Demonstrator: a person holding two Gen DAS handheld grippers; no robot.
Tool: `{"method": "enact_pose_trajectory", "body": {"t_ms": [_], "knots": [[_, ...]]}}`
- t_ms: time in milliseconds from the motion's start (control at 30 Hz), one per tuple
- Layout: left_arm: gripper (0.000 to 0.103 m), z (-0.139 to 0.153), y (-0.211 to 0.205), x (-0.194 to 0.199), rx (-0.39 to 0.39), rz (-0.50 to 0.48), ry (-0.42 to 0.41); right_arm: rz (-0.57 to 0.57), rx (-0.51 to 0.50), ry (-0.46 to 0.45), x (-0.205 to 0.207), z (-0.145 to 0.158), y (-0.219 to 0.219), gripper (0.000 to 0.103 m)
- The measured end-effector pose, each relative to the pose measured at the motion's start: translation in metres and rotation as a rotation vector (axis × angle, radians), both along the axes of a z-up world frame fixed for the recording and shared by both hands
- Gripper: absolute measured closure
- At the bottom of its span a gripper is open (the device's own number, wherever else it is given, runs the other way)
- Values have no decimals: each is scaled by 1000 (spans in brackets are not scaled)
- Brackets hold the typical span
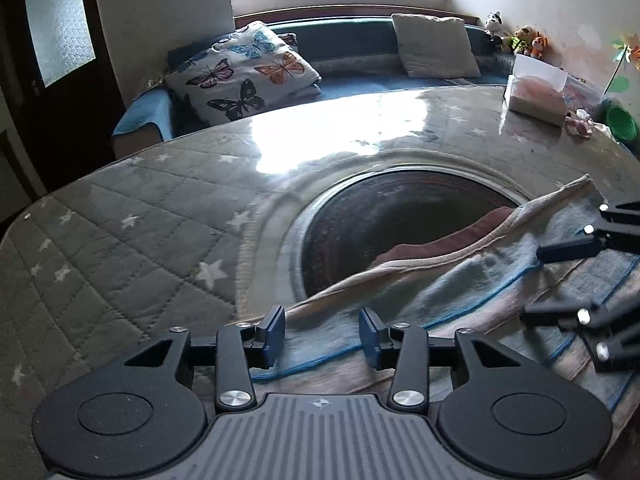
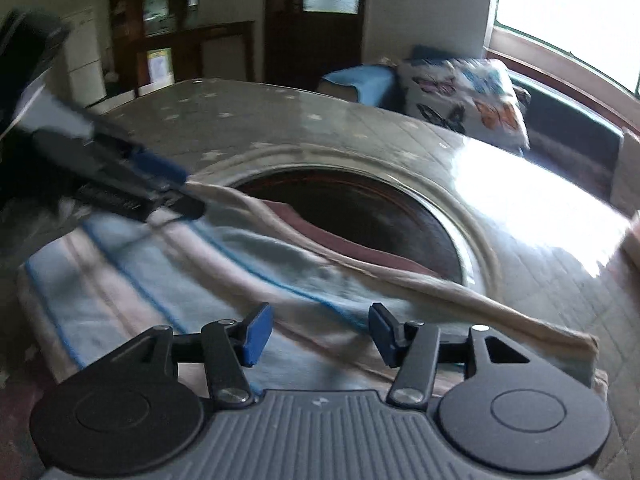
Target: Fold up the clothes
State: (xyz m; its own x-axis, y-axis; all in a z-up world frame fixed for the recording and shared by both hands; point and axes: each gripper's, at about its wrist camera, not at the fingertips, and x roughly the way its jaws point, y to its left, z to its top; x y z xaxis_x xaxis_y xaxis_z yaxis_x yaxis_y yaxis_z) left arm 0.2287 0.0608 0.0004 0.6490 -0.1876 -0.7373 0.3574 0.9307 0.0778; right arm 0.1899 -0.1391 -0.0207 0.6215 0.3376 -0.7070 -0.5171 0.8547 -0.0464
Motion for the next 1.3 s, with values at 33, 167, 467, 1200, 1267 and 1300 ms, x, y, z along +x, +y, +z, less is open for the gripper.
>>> {"method": "enact_pose_trajectory", "body": {"t_ms": [33, 167, 467, 1200, 1267, 1300], "knots": [[59, 0, 3, 1, 1, 0, 5, 20, -4, -2, -4, 0, 6, 48], [59, -4, 11, 3, 8, 3, 17, 86, -2, 9, -14, 0, 32, 48], [59, -6, 17, 2, -6, -2, 13, 213, 15, -6, -40, 2, 85, 48], [54, -3, 27, -16, -46, 53, -25, 360, 48, -13, -82, 12, 113, 44], [54, -1, 29, -21, -50, 66, -32, 332, 43, -12, -83, 15, 98, 44], [53, -1, 30, -24, -53, 73, -35, 318, 35, -14, -84, 16, 91, 44]]}}
